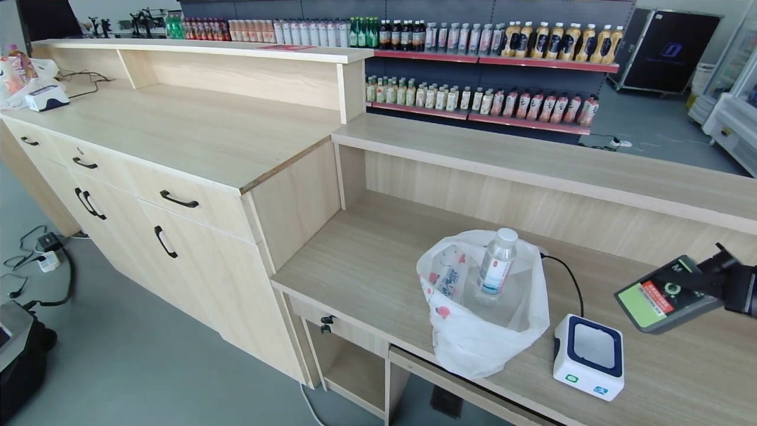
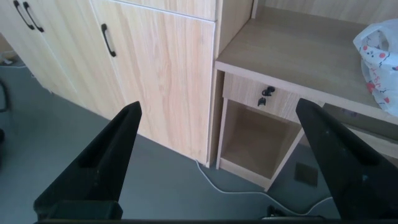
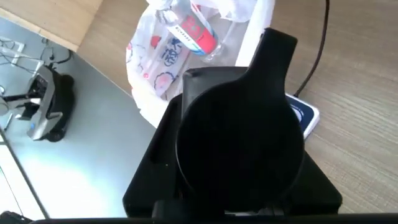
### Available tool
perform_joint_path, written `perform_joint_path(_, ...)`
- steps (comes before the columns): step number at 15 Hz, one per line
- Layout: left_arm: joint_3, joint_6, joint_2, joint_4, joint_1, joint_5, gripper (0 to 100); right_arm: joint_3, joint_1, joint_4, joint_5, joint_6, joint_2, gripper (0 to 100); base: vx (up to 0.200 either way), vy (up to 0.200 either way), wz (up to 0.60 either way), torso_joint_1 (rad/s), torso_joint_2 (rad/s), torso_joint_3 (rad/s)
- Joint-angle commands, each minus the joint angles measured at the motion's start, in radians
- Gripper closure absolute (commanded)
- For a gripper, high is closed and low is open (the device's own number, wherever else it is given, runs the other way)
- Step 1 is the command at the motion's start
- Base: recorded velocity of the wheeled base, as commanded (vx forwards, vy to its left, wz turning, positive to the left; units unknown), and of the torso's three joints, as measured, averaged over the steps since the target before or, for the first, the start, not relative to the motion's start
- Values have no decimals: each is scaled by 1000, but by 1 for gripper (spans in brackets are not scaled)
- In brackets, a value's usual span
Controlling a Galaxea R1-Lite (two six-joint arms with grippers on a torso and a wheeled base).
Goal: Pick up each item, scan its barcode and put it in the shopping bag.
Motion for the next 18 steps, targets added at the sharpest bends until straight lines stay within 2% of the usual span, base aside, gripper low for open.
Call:
perform_joint_path(1,0,0,0,0,1,0,0,3,-37,26,16,-52,62,100,0,0,0,0,0,0)
perform_joint_path(4,0,0,0,0,1,0,0,34,-66,56,16,-186,110,100,0,0,0,0,0,0)
perform_joint_path(7,0,0,0,0,1,0,0,37,-83,59,27,-189,136,100,0,0,0,0,0,0)
perform_joint_path(10,0,0,0,0,1,0,0,43,-84,59,90,-190,136,100,0,0,0,0,0,0)
perform_joint_path(18,0,0,0,0,1,0,0,39,-58,-4,82,-272,276,100,0,0,0,0,0,0)
